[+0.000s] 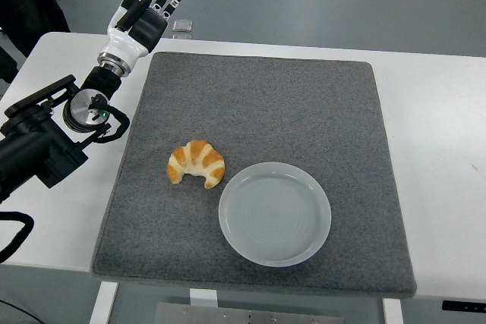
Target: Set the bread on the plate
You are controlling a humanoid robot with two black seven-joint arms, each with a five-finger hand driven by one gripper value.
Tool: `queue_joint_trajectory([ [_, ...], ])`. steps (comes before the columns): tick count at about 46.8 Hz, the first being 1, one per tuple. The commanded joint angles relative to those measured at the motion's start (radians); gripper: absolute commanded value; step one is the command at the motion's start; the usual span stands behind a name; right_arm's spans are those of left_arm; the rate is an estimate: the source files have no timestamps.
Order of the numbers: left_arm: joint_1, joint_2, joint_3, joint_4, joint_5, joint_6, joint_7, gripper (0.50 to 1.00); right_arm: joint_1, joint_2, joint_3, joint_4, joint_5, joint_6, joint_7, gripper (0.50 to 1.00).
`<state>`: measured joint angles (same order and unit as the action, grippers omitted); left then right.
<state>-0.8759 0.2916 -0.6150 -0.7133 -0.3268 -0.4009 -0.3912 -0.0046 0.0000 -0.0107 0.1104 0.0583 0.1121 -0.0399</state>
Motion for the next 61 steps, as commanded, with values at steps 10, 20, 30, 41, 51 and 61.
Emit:
queue_joint_trajectory([
  [10, -0.002, 0.007, 0.003, -0.012, 0.087, -0.006, -0.049, 1.0, 0.0, 0.0, 0.0, 0.0, 0.0, 0.0, 0.0, 0.954],
  [20, -0.026, 0.05, 0.015, -0.005, 0.167, -0.003, -0.046, 1.0, 0.0, 0.0, 0.0, 0.0, 0.0, 0.001, 0.0, 0.952],
  [30, -0.064, 0.142, 0.018, -0.061, 0.552, 0.008, -0.047, 0.999, 0.0, 0.0, 0.0, 0.0, 0.0, 0.0, 0.0, 0.952],
  [41, -0.13, 0.302, 0.139, -0.277, 0.932, -0.006, -0.04, 1.0, 0.0, 0.0, 0.0, 0.0, 0.0, 0.0, 0.0, 0.952],
  [51, -0.342, 0.446, 0.466, -0.368, 0.988, -0.021, -0.024, 1.0, 0.0, 0.0, 0.0, 0.0, 0.0, 0.0, 0.0, 0.952],
  [61, -0.494, 0.534, 0.675, -0.492, 1.066, -0.09, -0.024, 0.996, 0.0, 0.0, 0.0, 0.0, 0.0, 0.0, 0.0, 0.952],
])
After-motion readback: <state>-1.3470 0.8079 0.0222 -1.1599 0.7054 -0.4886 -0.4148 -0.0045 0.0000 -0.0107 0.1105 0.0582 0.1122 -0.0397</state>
